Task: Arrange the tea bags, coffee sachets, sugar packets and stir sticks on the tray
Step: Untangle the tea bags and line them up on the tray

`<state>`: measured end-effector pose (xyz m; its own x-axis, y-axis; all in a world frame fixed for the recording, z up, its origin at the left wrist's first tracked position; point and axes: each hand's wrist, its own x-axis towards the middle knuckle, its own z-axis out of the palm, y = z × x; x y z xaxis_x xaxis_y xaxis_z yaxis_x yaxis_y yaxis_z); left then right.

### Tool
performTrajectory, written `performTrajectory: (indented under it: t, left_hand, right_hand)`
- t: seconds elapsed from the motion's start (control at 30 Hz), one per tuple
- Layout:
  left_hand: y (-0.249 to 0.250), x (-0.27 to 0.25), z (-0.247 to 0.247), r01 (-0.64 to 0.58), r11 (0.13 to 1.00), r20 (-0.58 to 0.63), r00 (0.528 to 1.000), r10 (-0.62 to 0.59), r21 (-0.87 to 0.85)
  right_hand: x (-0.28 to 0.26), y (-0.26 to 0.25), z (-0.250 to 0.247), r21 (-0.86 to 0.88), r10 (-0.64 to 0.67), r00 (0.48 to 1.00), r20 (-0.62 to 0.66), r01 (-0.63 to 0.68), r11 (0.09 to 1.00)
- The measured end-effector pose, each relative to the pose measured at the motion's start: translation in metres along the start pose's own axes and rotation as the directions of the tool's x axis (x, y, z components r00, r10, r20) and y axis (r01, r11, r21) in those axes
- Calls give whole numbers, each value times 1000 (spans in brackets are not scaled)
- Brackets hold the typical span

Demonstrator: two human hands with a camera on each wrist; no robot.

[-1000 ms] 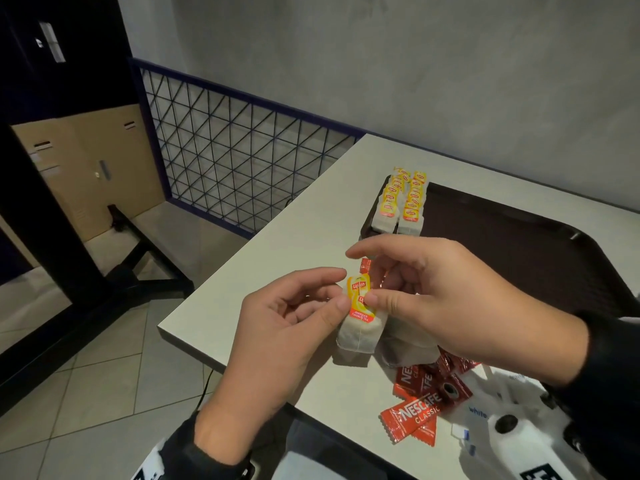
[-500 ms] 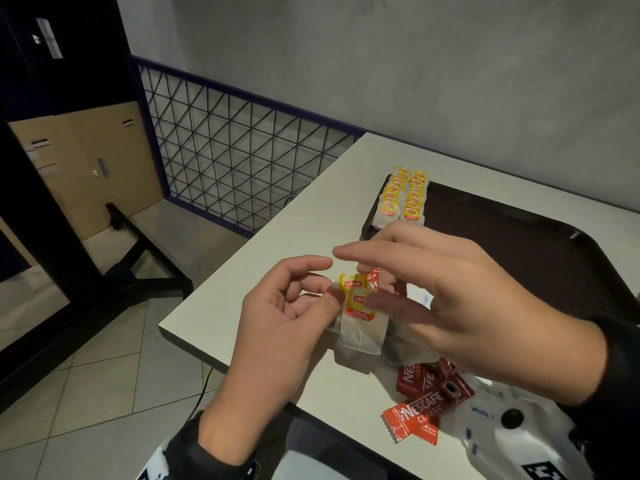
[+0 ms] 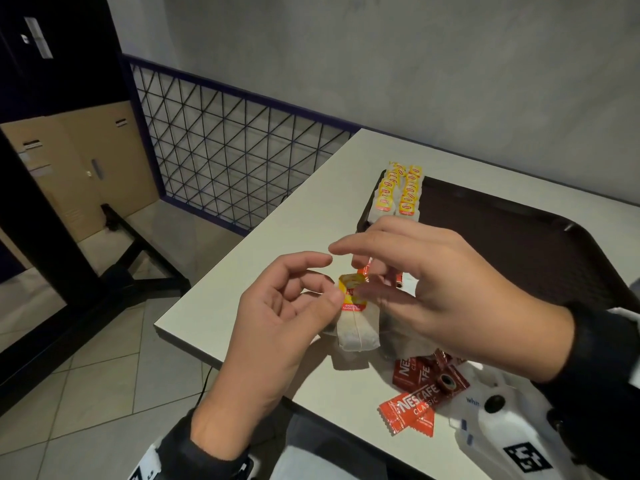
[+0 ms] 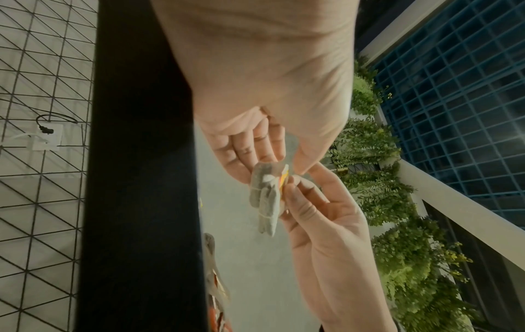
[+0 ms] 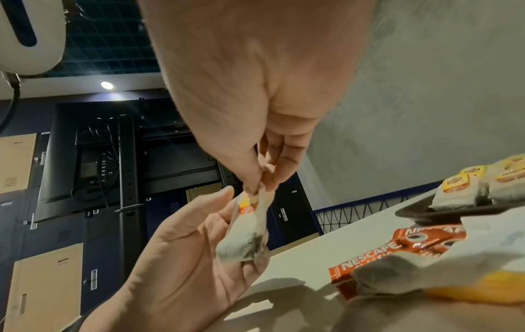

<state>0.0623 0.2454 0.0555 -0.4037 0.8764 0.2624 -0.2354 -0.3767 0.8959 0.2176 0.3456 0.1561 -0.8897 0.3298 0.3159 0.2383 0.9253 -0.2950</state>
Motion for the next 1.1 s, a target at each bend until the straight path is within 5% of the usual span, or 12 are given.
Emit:
performTrajectory:
  t: [0.1,0.2,0.3,0.43,0.67,0.9,1.1]
  left_hand:
    - [-1,-1,1,-11,1000,-7,1000,12,16]
    - [-3,-1,1,-14,1000,-32,999,14,3]
    - [-2,-1,1,-10,1000,-26,1000,10,6]
    - [-2,1,1,-16,1000,-62,998,17,26]
    - [-3,2,4,9,997,-119,993,0,77]
    - [-2,1,5,11,996,-142,990,1,84]
    - [-2,3,3,0,997,-129,992,10,73]
  right_hand:
    - [-1,-2,2,23,45,999,-20,-45,999]
    - [-2,-1,2,130,228,972,50,-233,964]
    - [0,4,5,362,321,923,213,-380,851]
    - [5,15,-7,503,366,889,275,-458,733]
    - [37,91,-49,391,599,747,289,-663,638]
    - [78,129,-22,299,647,630,429,-775,556]
    - [98,142,-7,223,733,567,376,-823,522]
